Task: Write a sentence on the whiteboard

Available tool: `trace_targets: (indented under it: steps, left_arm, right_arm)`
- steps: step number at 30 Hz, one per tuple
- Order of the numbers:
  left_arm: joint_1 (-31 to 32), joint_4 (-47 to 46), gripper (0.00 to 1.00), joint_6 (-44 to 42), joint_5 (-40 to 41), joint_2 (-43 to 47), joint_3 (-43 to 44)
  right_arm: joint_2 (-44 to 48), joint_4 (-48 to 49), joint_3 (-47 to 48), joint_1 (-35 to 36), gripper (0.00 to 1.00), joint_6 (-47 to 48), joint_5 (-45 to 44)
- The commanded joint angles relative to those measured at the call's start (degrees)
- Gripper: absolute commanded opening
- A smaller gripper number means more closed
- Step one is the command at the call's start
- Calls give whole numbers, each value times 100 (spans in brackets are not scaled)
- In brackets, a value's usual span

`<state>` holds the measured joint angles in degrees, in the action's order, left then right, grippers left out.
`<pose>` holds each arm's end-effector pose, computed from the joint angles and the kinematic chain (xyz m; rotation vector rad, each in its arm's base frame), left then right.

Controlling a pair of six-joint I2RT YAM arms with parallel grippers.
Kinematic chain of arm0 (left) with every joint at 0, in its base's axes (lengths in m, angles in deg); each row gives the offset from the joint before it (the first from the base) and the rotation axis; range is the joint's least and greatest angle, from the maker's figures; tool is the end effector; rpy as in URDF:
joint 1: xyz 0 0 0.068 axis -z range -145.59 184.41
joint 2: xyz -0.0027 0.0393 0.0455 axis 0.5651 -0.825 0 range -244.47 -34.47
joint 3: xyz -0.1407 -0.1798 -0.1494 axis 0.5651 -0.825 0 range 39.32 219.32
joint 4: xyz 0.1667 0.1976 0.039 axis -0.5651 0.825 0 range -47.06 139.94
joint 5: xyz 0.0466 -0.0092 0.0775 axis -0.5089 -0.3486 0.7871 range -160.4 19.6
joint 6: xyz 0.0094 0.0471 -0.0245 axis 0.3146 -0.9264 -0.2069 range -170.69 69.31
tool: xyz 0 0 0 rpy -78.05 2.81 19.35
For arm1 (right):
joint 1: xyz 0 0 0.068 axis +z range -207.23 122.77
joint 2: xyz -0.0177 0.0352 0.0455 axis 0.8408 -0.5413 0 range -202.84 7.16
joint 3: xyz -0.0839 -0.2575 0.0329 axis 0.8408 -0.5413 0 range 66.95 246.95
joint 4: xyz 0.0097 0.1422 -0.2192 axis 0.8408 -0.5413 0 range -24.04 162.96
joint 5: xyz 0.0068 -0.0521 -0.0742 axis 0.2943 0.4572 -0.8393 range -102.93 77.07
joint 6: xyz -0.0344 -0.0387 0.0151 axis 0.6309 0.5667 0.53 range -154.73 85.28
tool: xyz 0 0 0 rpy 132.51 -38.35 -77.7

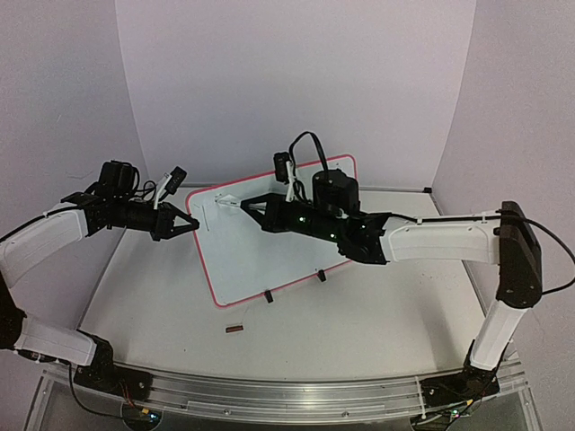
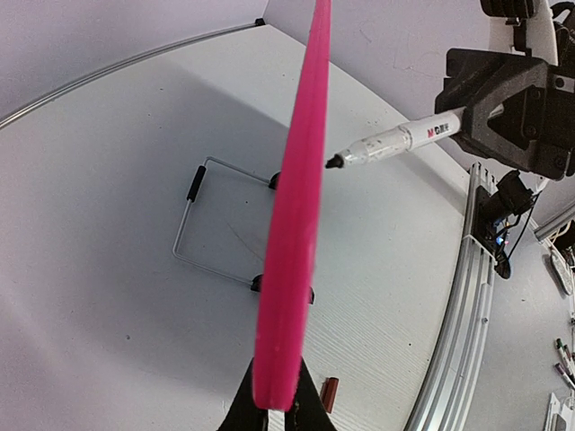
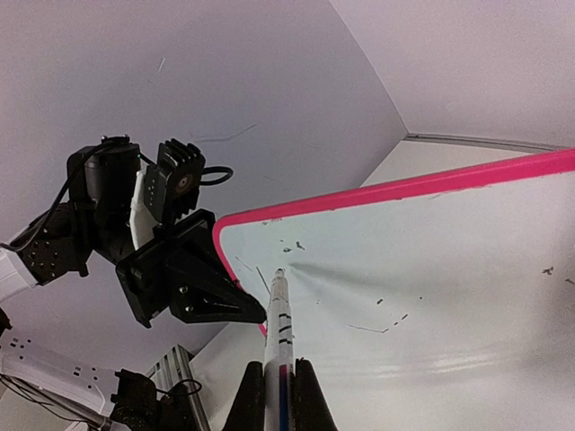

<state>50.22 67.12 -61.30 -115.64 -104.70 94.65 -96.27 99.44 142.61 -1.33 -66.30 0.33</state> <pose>0.2431 -0.0951 0.2944 0.8970 1.9750 -0.9314 0.2370 0.3646 0.3068 -0.5664 1.6785 1.3378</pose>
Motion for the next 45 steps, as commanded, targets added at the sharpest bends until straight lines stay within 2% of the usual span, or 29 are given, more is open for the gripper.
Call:
trace_targets:
  steps: [1,26,45]
  left_arm:
    - [20,148,0,-172,392,55,5]
    - [19,139,0,-186,418,40,24]
    - [18,148,0,-193,443,70,30]
  right_arm:
    - [-254,167,332,-30,0,-55,-4]
    - [-564,9,423,-34,0,-245,476]
    - [-221,54,-20,-33,0,-226,58]
